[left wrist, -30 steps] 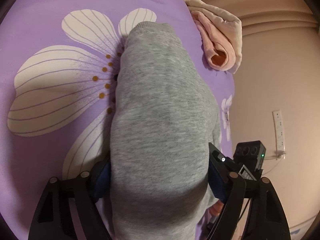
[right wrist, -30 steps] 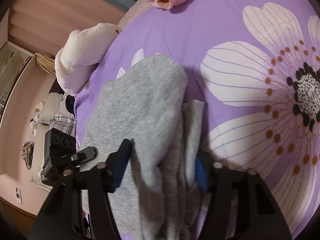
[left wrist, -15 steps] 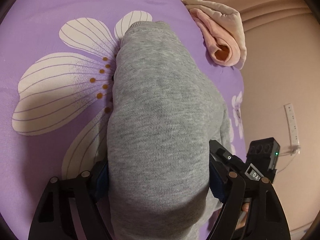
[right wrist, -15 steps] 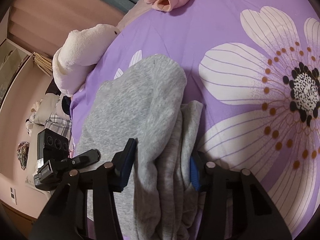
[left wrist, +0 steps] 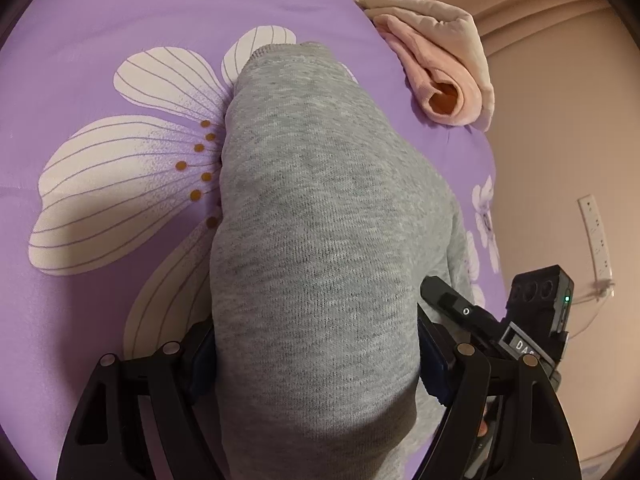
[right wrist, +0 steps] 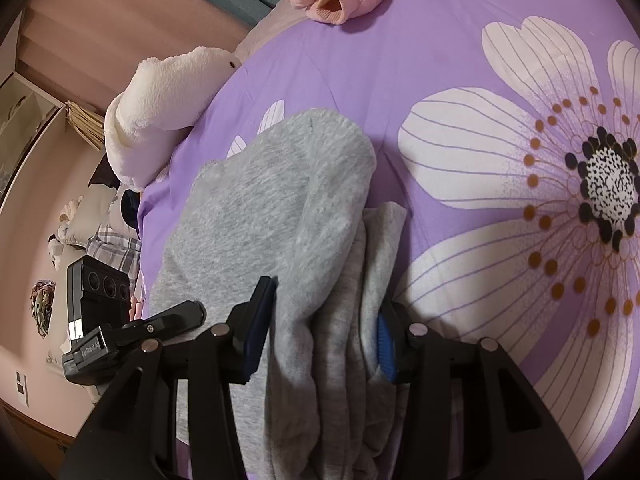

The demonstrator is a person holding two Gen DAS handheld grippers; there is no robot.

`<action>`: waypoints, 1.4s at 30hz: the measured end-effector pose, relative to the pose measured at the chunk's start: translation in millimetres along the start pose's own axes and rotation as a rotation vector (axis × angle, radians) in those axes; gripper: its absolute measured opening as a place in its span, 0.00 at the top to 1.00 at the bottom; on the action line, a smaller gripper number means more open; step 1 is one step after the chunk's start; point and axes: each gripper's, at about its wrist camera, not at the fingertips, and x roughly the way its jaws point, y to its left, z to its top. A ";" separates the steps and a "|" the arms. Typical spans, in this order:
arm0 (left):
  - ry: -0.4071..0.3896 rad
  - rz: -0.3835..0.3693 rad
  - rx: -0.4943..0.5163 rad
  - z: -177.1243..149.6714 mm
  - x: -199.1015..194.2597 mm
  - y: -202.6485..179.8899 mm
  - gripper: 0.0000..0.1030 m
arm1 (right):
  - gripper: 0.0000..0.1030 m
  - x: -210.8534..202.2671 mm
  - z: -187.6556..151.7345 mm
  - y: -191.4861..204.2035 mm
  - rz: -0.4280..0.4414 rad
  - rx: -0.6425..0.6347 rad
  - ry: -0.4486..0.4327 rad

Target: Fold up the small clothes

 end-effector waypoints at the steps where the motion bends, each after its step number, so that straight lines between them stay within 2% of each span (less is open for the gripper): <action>1: -0.001 0.005 0.004 -0.3 0.1 -0.9 0.21 | 0.56 0.0 -0.1 0.1 -0.001 -0.001 0.000; 9: -0.002 0.017 0.014 -0.3 0.2 -2.4 0.21 | 0.57 2.1 1.8 2.9 -0.015 -0.016 0.000; 12: -0.003 0.024 0.023 -1.2 0.7 -3.6 0.21 | 0.62 1.7 0.0 8.6 -0.031 -0.046 -0.007; 19: -0.026 0.061 0.046 -5.5 2.4 -9.9 0.25 | 0.70 0.7 -5.3 25.2 -0.096 -0.126 -0.033; 27: -0.042 0.063 0.042 -6.3 -1.1 -11.2 0.27 | 0.73 -3.6 -8.2 46.1 -0.185 -0.229 -0.077; 42: -0.070 0.060 0.076 -7.3 -16.2 -20.3 0.30 | 0.75 -23.4 -18.9 66.3 -0.178 -0.324 -0.147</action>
